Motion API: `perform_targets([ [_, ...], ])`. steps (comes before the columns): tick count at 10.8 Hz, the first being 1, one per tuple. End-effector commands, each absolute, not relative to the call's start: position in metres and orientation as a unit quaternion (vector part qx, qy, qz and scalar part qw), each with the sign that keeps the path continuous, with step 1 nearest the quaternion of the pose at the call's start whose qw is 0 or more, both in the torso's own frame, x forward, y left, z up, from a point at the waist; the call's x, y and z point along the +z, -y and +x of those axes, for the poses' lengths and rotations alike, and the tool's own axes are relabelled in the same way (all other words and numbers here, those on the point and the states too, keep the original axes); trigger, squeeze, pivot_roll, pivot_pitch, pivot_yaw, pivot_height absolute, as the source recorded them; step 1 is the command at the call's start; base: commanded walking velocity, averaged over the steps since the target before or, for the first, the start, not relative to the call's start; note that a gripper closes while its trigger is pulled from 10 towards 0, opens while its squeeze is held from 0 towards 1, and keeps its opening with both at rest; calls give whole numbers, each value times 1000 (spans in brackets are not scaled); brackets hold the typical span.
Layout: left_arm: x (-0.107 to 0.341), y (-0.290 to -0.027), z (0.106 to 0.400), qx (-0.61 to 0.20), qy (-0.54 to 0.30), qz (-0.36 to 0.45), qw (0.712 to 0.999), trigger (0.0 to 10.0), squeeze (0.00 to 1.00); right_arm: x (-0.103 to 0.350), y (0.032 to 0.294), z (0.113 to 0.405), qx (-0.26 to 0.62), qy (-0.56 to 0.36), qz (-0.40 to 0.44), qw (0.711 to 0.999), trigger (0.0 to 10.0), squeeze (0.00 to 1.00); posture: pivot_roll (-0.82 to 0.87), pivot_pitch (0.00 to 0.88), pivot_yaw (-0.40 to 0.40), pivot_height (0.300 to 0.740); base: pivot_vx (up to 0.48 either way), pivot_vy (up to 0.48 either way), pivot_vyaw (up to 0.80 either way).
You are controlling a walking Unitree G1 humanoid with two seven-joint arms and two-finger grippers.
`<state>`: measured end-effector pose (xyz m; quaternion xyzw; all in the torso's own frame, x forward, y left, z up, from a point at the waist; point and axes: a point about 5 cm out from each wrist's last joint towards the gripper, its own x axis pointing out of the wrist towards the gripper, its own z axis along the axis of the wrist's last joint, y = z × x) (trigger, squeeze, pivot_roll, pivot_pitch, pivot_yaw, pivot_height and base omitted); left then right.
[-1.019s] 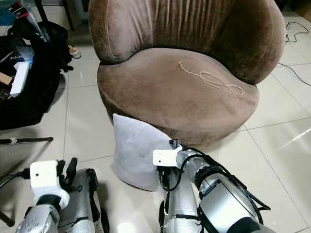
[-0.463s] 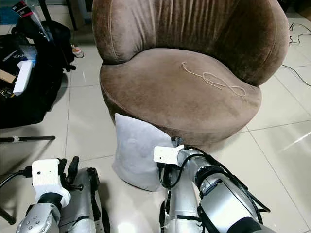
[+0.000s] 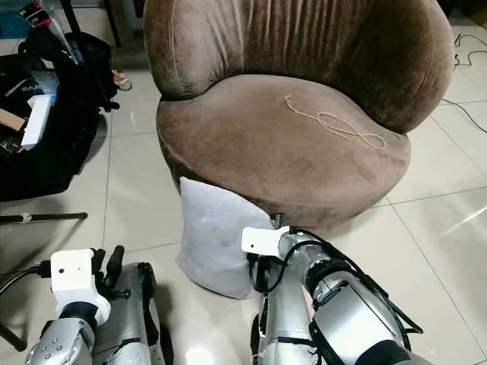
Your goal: Move the pillow to the sofa from floor
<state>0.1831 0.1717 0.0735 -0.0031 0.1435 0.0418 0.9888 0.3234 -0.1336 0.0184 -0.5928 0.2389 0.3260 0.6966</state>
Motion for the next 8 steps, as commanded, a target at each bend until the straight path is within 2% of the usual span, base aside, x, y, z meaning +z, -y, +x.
perform_targets([
  [1,75,-170,181,36,-145,-4,989,10000,0,20,139,325,312,-244,-596,698,10000,0,120,160,-55,501,0,0,0],
  [3,75,-171,181,35,-145,-3,989,10000,0,22,138,327,299,-244,-576,720,10000,0,121,160,-54,501,0,0,0],
  [5,75,-170,180,35,-147,-3,989,10000,0,21,137,326,302,-237,-591,709,10000,0,122,163,-52,501,0,0,0],
  [8,75,-171,179,36,-149,-2,988,10000,0,19,136,325,306,-240,-589,708,10000,0,124,165,-52,501,0,0,0],
])
